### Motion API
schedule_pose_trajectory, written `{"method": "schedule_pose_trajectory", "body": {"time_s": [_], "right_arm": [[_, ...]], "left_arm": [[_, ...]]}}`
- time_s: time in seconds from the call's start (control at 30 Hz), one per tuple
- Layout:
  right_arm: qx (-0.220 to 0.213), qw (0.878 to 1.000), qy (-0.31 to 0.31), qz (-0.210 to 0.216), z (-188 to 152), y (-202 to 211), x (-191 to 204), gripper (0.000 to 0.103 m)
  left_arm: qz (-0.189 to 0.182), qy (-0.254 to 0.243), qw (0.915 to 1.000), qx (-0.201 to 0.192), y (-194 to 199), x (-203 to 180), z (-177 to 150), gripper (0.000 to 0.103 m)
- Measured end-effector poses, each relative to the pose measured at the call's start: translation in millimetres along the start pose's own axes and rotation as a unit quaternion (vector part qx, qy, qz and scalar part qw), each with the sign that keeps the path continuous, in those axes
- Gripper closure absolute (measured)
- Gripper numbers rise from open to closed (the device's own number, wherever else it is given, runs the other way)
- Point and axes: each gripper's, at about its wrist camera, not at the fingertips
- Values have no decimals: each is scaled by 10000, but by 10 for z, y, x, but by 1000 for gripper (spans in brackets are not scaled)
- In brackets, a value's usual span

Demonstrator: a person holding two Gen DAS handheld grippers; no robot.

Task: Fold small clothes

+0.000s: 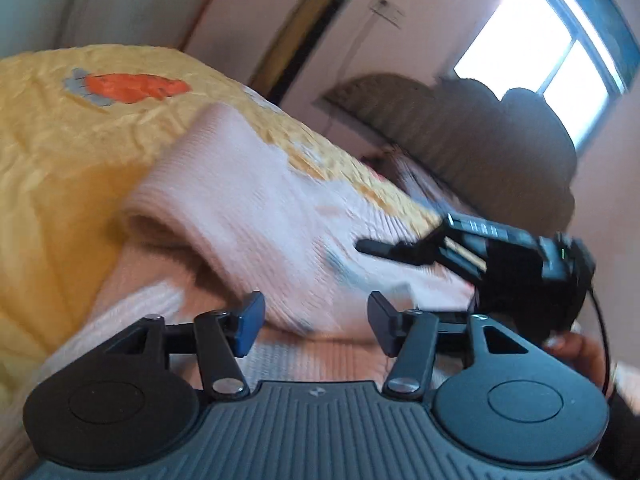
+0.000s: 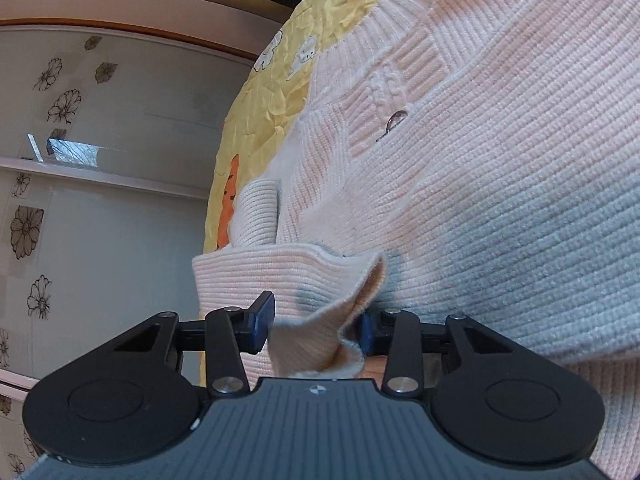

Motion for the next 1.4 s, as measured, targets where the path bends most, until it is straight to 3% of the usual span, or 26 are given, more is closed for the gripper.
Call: {"method": "schedule_pose_trajectory", "body": {"time_s": [0.07,0.3,0.37,0.43,0.5,0.53,0.73,0.93,1.03,1.2,1.33,1.4], "right_arm": [[28,10000,-39,45,5,3,-25,56],[-43,9990,390,-195,-26,4,146,51],[-140,9976,592,-333,-51,4,193,53],[-298,9935,914,-616,-103,1,251,70],[-436,9893,1110,-846,-139,-18,260,82],[-475,9896,1101,-789,-146,-14,244,91],[-667,9903,1177,-325,-181,152,384,92],[-907,9895,953,598,-23,501,712,92],[-1049,9857,984,877,69,676,902,92],[-1374,9793,1027,1078,151,1011,967,92],[-1645,9754,968,1101,219,1258,857,92],[-1809,9736,881,1082,275,1383,760,92]], "left_arm": [[52,547,9982,-256,115,124,59,45],[-33,1842,9819,-437,108,416,304,44],[-73,2175,9743,-579,54,513,366,37],[-88,2508,9658,-653,14,608,410,36],[-62,2553,9642,-711,-28,629,433,34],[-10,2534,9647,-714,-53,631,440,34],[-5,2712,9588,-842,-37,632,443,33],[-300,2587,9603,-1003,-7,559,414,29],[-470,2944,9477,-1140,-40,634,466,23],[-694,3993,9049,-1304,-167,925,588,23],[-759,4220,8963,-1130,-288,934,626,23],[-915,4159,8985,-1067,-309,877,617,23]]}}
Point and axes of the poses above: each gripper's, at about its wrist camera, not at the fingertips, and y roughly against the way its jaws point, x to its left, z to its top, and after that the axes turned 13 degrees about -z, right-handed
